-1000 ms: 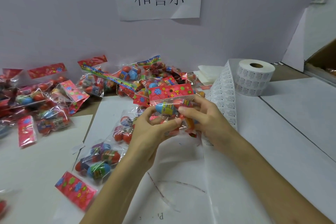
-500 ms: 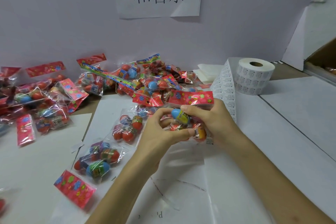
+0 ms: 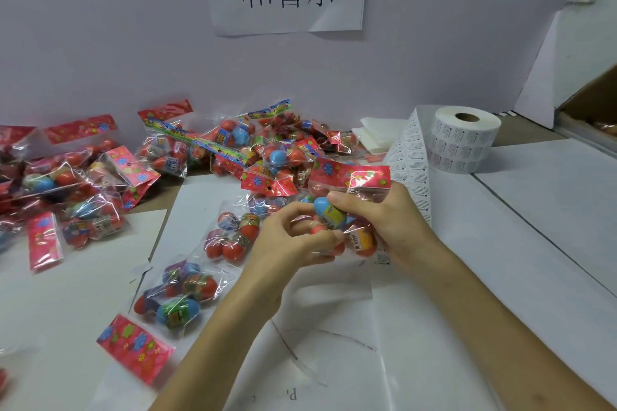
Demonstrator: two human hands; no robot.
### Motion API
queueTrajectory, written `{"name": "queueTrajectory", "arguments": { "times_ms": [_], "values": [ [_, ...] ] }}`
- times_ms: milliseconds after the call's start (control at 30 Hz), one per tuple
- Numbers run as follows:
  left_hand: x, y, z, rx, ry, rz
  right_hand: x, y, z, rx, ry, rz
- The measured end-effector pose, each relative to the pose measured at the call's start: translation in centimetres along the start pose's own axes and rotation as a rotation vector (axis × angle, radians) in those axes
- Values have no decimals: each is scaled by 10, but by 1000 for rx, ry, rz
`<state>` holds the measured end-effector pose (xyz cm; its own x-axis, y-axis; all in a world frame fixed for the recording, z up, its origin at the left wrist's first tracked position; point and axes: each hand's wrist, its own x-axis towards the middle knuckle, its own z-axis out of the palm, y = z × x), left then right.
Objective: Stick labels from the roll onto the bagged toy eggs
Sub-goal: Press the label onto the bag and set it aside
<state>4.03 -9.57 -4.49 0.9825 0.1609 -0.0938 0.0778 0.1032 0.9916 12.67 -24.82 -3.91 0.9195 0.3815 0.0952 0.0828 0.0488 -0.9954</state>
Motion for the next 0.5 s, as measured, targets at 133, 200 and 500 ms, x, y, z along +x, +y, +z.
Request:
{"name": "queueTrajectory", "arguments": {
  "times_ms": [133,200,500],
  "values": [
    [-1,0,0,-93,-3,-33,0,-1,-3,45,40,3],
    [0,-1,0,-122,30,-35,1,-2,-4,77,50,19],
    [3,-5,1,131,237,175,2,-1,-2,115,61,33]
  ]
}}
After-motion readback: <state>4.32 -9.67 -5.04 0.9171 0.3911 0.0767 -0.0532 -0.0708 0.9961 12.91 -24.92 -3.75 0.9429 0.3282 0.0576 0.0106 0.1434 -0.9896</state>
